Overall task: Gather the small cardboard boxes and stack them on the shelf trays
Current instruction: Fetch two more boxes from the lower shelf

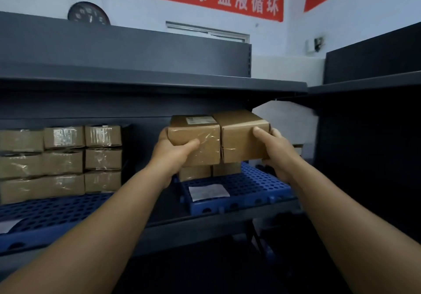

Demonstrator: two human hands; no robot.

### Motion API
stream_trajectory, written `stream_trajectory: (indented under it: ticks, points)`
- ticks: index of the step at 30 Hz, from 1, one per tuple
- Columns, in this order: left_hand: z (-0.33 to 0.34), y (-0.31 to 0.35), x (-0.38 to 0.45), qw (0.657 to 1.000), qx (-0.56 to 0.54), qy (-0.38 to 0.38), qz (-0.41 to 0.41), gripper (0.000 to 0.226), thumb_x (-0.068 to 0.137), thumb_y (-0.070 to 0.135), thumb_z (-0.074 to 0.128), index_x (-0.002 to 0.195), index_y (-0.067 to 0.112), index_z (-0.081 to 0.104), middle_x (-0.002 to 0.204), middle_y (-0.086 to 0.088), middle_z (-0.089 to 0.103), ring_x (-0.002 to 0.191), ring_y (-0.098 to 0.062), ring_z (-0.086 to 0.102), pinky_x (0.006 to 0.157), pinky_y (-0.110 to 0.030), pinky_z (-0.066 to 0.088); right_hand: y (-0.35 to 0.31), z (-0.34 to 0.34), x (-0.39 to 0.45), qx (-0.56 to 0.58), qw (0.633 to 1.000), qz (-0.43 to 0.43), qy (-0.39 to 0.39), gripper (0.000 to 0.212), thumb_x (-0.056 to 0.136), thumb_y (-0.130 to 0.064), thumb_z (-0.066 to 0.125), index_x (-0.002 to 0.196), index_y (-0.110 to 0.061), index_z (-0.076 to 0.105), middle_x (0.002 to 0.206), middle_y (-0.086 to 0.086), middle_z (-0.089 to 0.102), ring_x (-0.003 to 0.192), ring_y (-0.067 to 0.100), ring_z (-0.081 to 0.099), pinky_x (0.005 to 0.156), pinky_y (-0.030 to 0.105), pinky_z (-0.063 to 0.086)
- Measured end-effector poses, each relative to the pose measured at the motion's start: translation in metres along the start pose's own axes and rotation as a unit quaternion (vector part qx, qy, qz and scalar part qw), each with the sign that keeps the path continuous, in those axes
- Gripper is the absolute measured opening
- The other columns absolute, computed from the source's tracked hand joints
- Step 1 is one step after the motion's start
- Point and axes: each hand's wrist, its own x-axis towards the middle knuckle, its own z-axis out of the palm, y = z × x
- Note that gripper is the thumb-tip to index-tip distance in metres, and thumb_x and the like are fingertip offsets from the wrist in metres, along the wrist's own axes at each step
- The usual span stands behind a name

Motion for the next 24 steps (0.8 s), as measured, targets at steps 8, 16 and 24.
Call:
stream_trajectory:
  ticks: [8,16,24]
  points:
    - [0.02,-0.031,0.074,0.998,0.009,0.064,-0.016,0.057,0.079,0.021,0.074,0.126,0.007,0.045,0.114,-0.003,0.061,0.095,-0.014,0.06,0.07,-0.022,0.047,0.029,0.018,0.104,-0.061,0.997,-0.029,-0.027,0.041,0.095,-0.028,0.052,0.134,-0.018,0.044,0.121,-0.001,0.054,0.104,0.016,0.049,0.088,0.03,0.04]
    - [0.031,-0.058,0.113,0.996,0.028,0.077,-0.03,0.053,0.08,0.012,0.07,0.129,0.009,0.048,0.119,-0.01,0.061,0.104,-0.024,0.061,0.08,-0.035,0.051,0.053,0.031,0.15,-0.07,0.997,-0.016,-0.03,0.038,0.099,-0.026,0.046,0.136,-0.018,0.047,0.13,0.005,0.054,0.108,0.021,0.05,0.091,0.031,0.041]
    - [0.041,-0.073,0.134,0.994,0.046,0.092,-0.049,0.05,0.082,0.02,0.067,0.127,0.009,0.048,0.117,-0.008,0.061,0.102,-0.023,0.061,0.081,-0.035,0.05,0.077,0.035,0.174,-0.063,0.998,-0.013,-0.024,0.037,0.099,-0.022,0.045,0.136,-0.015,0.046,0.131,0.008,0.054,0.104,0.018,0.05,0.098,0.032,0.042]
